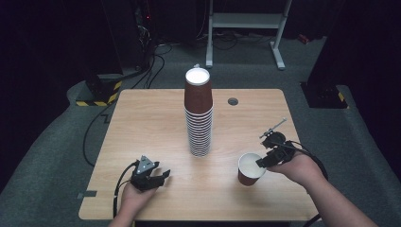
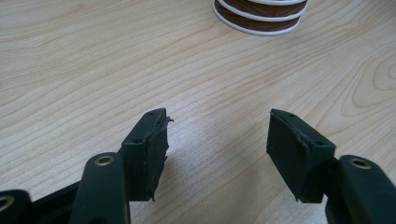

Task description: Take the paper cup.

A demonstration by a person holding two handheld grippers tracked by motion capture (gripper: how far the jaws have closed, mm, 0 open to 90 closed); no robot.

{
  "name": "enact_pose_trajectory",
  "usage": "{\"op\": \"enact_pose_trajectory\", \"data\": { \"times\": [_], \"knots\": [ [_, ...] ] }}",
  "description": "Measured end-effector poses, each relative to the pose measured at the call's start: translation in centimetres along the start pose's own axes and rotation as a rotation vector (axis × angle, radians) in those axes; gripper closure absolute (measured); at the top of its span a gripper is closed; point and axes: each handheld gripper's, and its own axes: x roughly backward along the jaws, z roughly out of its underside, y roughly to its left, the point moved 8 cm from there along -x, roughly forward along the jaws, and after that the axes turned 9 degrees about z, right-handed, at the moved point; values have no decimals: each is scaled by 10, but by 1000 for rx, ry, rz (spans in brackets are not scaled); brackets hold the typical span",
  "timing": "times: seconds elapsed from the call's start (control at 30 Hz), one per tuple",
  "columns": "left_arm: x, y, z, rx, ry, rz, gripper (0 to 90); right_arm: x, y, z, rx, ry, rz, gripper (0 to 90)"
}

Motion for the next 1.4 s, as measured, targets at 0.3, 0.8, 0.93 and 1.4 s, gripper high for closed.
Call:
{"op": "enact_pose_trajectory", "data": {
  "times": [0.3, 0.8, 0.93, 1.4],
  "knots": [
    [0, 1, 1, 7, 17, -4, 372, 2, 0, -7, -7, -39, 0, 411],
    [-2, -1, 1, -5, 26, -5, 370, 3, -7, -5, -35, -115, 7, 395],
    [-2, -1, 1, -11, 25, -7, 370, 7, -15, -6, -56, -173, 50, 376],
    [-2, -2, 2, -19, 35, -11, 368, 4, -53, 9, -176, -330, 188, 371]
  ]
}}
